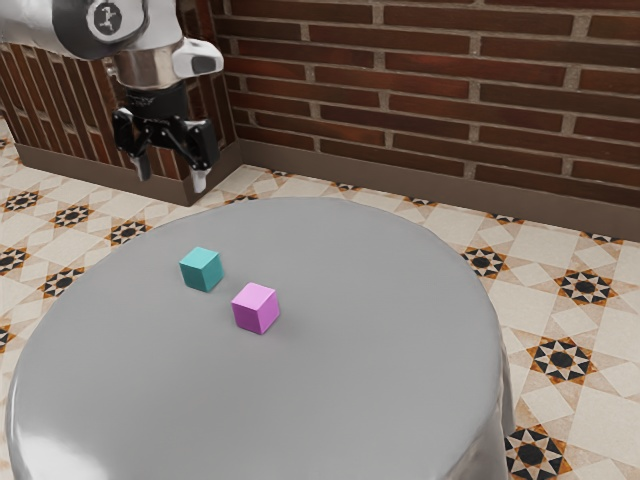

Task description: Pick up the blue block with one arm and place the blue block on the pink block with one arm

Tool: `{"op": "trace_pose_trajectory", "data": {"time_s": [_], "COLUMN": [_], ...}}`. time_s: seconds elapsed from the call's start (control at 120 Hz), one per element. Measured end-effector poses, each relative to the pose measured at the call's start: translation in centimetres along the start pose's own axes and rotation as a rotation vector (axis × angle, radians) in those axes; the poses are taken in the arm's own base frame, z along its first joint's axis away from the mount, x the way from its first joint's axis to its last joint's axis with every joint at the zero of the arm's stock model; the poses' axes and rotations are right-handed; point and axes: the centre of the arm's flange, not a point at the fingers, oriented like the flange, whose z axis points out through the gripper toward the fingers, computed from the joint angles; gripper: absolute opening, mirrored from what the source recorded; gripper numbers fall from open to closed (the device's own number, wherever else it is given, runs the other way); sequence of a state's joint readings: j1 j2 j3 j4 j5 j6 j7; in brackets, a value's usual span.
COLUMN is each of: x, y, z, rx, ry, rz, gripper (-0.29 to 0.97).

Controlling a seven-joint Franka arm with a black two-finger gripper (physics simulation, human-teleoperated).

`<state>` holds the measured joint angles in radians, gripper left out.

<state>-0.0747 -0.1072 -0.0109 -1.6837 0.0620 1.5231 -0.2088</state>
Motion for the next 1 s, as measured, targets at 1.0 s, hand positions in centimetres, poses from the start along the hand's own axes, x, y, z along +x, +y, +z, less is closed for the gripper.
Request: {"op": "trace_pose_trajectory", "data": {"time_s": [1.0], "x": [2.6], "y": [-3.7], "z": [17.1], "rx": [0.032], "ry": [0.130], "rz": [0.049], "gripper": [0.68]}}
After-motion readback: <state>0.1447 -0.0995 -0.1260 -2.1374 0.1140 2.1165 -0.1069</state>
